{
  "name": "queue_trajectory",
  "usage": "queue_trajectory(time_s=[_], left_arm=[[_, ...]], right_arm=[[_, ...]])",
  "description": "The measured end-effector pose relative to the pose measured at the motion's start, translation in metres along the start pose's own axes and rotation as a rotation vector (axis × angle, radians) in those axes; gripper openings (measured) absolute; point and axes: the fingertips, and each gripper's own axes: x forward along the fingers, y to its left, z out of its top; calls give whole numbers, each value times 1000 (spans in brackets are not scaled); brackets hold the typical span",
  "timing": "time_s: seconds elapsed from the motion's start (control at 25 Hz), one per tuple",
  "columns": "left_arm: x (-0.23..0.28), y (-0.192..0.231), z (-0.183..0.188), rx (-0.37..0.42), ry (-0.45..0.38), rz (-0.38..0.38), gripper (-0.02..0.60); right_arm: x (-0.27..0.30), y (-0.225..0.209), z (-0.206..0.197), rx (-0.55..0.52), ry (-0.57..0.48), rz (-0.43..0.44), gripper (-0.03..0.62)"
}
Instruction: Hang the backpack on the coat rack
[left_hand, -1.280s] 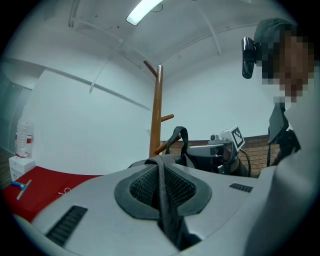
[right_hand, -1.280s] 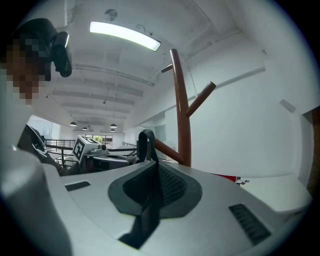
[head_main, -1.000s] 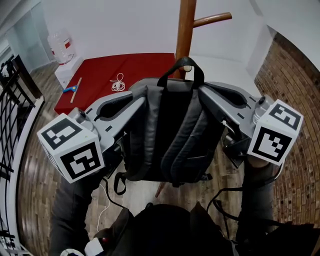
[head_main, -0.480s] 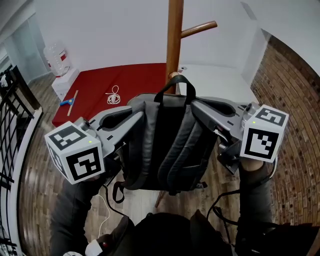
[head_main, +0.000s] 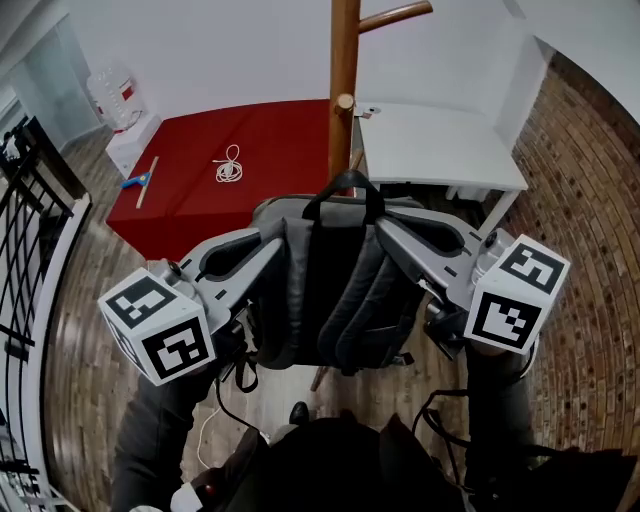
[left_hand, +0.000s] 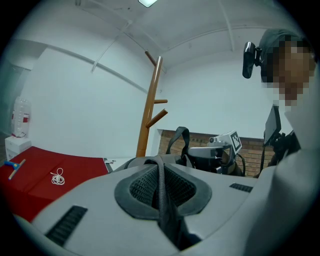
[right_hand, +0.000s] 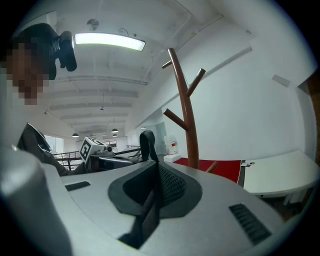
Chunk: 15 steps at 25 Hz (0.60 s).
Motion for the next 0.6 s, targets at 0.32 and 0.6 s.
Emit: queue_trajectory(time_s=[0.32, 0.6], left_arm=[[-19, -16, -43, 17, -61, 65, 44], [-42, -39, -64, 94, -167, 94, 44]], right_arm=[[-14, 25, -40, -70, -104, 23, 18], [-34, 55, -62, -125, -221, 1, 18]])
